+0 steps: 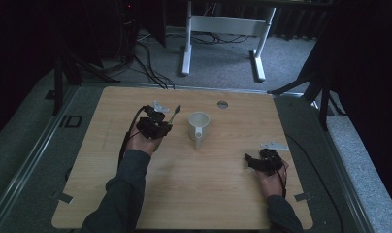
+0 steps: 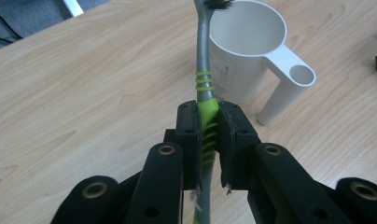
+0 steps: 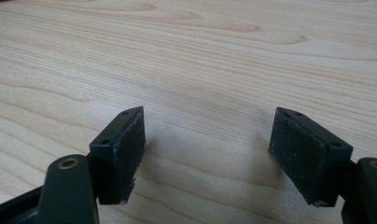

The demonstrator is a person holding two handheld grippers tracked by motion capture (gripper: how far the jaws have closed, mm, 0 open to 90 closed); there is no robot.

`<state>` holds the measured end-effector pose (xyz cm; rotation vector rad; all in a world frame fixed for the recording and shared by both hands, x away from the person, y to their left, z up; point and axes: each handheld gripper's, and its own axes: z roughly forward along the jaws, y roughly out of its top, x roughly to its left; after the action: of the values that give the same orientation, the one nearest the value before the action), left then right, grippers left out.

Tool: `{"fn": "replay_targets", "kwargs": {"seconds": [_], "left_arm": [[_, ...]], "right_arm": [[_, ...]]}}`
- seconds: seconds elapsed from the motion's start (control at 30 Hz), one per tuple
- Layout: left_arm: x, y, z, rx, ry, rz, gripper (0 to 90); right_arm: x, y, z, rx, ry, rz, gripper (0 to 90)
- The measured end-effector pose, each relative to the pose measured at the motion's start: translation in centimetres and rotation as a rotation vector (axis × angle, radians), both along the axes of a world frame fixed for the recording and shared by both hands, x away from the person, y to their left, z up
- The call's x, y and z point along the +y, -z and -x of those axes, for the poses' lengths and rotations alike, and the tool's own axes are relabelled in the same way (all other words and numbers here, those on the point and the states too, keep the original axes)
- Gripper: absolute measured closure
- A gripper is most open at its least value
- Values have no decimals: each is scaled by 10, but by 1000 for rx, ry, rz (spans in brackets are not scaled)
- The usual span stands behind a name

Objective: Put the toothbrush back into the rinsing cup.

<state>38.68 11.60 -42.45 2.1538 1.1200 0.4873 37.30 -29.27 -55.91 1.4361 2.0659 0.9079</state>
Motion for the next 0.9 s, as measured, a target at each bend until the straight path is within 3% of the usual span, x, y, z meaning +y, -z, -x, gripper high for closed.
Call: {"fn": "replay_targets", "kwargs": {"seconds": [0.6, 0.9], "left_arm": [[-6, -1, 0, -97, 2, 34, 797], [-7, 0, -1, -122, -4, 44, 797]], "right_arm": [[0, 0, 0, 0, 0, 0, 263], [0, 0, 0, 0, -1, 0, 263]]}}
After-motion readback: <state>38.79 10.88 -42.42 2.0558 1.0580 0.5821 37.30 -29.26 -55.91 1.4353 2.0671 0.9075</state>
